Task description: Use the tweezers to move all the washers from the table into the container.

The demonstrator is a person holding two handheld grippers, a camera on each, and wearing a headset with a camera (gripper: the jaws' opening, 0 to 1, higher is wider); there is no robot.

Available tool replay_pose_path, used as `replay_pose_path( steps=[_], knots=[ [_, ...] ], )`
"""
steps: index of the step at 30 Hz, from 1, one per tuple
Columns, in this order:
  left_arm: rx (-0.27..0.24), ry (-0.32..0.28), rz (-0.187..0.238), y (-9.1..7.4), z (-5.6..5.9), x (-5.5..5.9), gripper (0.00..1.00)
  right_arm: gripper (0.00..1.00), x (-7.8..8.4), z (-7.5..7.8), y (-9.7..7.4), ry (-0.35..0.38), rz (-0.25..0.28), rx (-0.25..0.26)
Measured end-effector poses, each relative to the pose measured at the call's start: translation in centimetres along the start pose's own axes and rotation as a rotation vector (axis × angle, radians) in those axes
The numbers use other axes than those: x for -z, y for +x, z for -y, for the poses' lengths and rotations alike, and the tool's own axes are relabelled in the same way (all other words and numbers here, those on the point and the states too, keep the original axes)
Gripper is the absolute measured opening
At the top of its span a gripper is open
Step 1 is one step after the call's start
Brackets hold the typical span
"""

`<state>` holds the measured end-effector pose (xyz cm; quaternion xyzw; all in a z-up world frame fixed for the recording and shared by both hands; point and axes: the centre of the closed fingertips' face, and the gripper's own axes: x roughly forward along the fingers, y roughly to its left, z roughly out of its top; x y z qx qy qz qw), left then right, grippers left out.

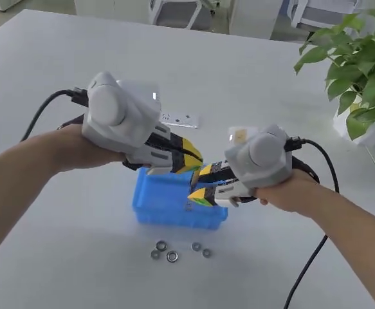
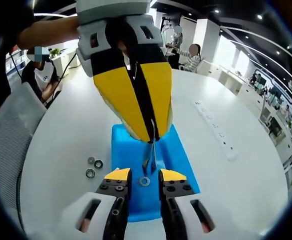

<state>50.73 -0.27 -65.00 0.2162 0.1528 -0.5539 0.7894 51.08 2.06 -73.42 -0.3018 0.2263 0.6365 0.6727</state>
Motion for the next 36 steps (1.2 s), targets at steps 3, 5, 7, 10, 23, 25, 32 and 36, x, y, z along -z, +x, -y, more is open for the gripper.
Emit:
replay_pose_path(
  steps=[3, 5, 7, 10, 23, 25, 32, 36],
  knots=[
    [-0.001, 0.0, 0.001, -0.2, 0.2, -0.3, 0.05, 0.25, -0.1, -0.1, -0.8, 0.003, 0.002, 0.02],
    [-0.002, 0.001, 0.001, -0.4, 0.4, -0.6, 0.05, 0.26, -0.1, -0.2, -1.5, 0.01, 0.003, 0.035],
    [-0.004, 0.001, 0.003, -0.7, 0.6, -0.9, 0.05, 0.3, 0.0, -0.3, -2.3, 0.022, 0.003, 0.052],
    [-0.006, 0.003, 0.007, -0.9, 0.8, -1.4, 0.05, 0.32, 0.1, -0.5, -3.4, 0.031, 0.006, 0.076],
    [-0.003, 0.008, 0.003, -2.2, 2.2, -2.5, 0.05, 0.42, 1.2, -2.0, -7.1, 0.092, 0.013, 0.161],
    [-0.005, 0.006, 0.007, -2.5, 2.4, -2.7, 0.05, 0.43, 1.4, -2.4, -7.4, 0.095, 0.01, 0.165],
    [-0.003, -0.003, 0.011, -3.2, 3.7, -2.7, 0.05, 0.47, 1.9, -4.4, -8.2, 0.118, 0.017, 0.175],
    [-0.004, -0.004, 0.006, -3.3, 4.6, -2.2, 0.05, 0.51, 1.9, -5.5, -8.4, 0.129, 0.033, 0.174]
  ],
)
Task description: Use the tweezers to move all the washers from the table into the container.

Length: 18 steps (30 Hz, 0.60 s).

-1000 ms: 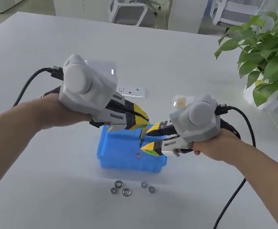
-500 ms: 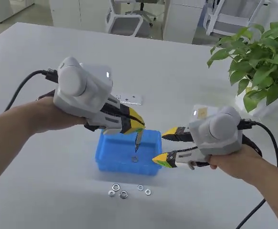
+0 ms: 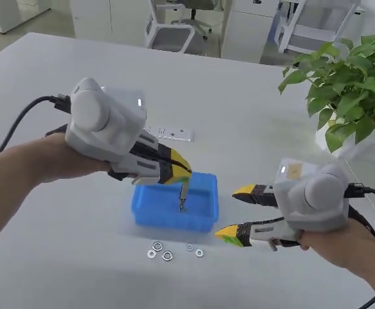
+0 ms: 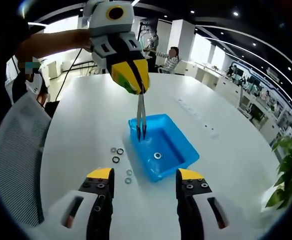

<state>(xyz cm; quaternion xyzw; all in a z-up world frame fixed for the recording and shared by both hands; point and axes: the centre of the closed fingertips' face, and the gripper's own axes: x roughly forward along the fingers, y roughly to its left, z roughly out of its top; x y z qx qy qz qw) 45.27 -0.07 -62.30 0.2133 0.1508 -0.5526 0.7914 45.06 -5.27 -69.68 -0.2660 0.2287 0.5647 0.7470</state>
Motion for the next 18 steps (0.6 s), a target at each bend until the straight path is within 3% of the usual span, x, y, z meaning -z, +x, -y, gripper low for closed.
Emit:
replay_pose_path(
  steps=[8, 18],
  knots=[
    [0.0, -0.022, -0.004, -0.1, 1.4, 1.1, 0.05, 0.58, 0.1, -1.7, -0.4, 0.025, 0.028, -0.012],
    [-0.001, -0.049, -0.004, 0.1, 2.6, 2.6, 0.05, 0.64, 0.6, -2.4, -0.2, 0.066, 0.043, 0.002]
  ],
)
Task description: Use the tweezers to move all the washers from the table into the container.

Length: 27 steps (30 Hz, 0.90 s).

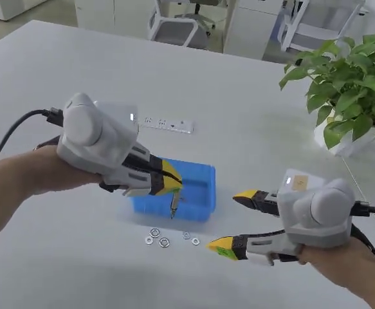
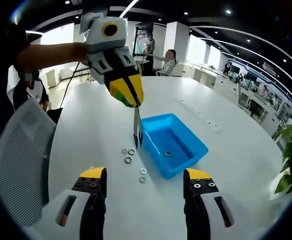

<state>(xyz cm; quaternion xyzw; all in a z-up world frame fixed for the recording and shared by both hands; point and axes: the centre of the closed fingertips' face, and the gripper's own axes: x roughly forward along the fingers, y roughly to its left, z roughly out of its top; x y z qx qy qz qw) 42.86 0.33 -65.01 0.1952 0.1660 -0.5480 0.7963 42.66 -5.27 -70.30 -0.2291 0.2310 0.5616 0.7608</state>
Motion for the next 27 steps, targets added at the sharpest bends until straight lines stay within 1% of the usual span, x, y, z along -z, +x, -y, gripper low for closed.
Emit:
replay_pose_path(
  steps=[6, 11, 15, 20, 27],
  knots=[
    [0.01, -0.005, -0.001, 0.4, 0.9, 0.7, 0.05, 0.66, 0.3, -0.2, 0.2, 0.013, 0.009, 0.013],
    [0.015, -0.012, -0.008, 0.6, 1.3, 1.4, 0.05, 0.67, 0.7, -0.5, 0.2, 0.019, 0.0, 0.011],
    [0.019, -0.019, -0.008, 0.7, 1.5, 1.7, 0.05, 0.67, 1.1, -0.8, 0.2, 0.021, -0.009, 0.007],
    [0.016, -0.03, -0.009, 0.8, 1.6, 2.1, 0.05, 0.67, 1.1, -0.8, 0.3, 0.023, -0.013, 0.01],
    [0.016, -0.044, -0.015, 1.0, 2.1, 3.0, 0.05, 0.67, 1.2, -1.0, 0.4, 0.022, -0.016, 0.005]
  ],
)
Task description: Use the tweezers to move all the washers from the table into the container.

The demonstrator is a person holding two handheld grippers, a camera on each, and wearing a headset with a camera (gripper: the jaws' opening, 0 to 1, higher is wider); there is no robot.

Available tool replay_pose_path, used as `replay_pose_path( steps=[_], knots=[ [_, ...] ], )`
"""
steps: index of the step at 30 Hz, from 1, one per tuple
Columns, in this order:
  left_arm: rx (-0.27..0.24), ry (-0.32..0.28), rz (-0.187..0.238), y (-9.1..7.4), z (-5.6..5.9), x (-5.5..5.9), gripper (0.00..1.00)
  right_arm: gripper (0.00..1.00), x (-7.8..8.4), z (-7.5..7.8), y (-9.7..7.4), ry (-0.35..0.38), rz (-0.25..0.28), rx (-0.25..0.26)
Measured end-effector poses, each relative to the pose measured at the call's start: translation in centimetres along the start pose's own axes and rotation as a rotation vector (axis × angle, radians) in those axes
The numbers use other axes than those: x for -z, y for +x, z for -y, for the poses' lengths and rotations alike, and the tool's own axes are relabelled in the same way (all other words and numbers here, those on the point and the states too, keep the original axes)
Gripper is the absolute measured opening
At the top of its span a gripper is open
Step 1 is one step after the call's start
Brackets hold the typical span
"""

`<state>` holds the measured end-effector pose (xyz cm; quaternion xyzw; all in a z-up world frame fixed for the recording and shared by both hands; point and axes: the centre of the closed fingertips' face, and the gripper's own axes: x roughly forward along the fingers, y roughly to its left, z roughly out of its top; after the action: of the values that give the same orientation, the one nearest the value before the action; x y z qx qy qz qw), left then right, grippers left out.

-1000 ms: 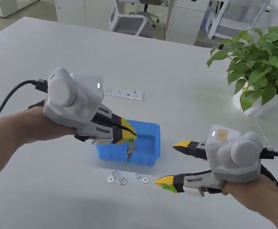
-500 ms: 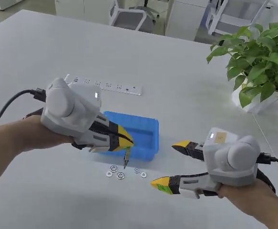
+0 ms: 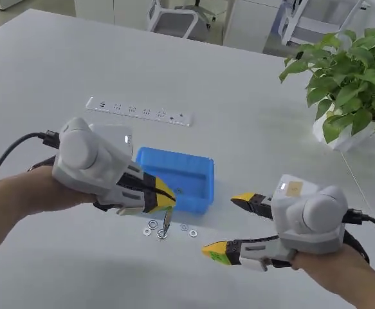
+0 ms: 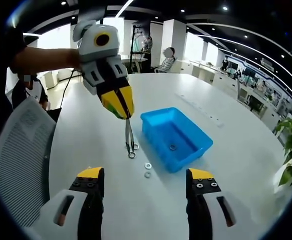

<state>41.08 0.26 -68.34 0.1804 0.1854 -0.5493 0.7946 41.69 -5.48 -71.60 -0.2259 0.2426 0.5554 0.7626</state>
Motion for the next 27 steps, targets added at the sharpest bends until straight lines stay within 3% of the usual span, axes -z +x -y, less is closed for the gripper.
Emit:
replay_pose_path(
  steps=[12, 27],
  knots=[
    [0.0, -0.012, -0.007, 0.37, 0.19, 0.68, 0.05, 0.67, 0.23, -0.15, -0.06, -0.004, -0.01, -0.008],
    [0.022, -0.013, 0.002, 0.29, 0.54, 0.54, 0.05, 0.65, 0.22, -0.43, 0.57, -0.024, -0.009, -0.04]
  ],
)
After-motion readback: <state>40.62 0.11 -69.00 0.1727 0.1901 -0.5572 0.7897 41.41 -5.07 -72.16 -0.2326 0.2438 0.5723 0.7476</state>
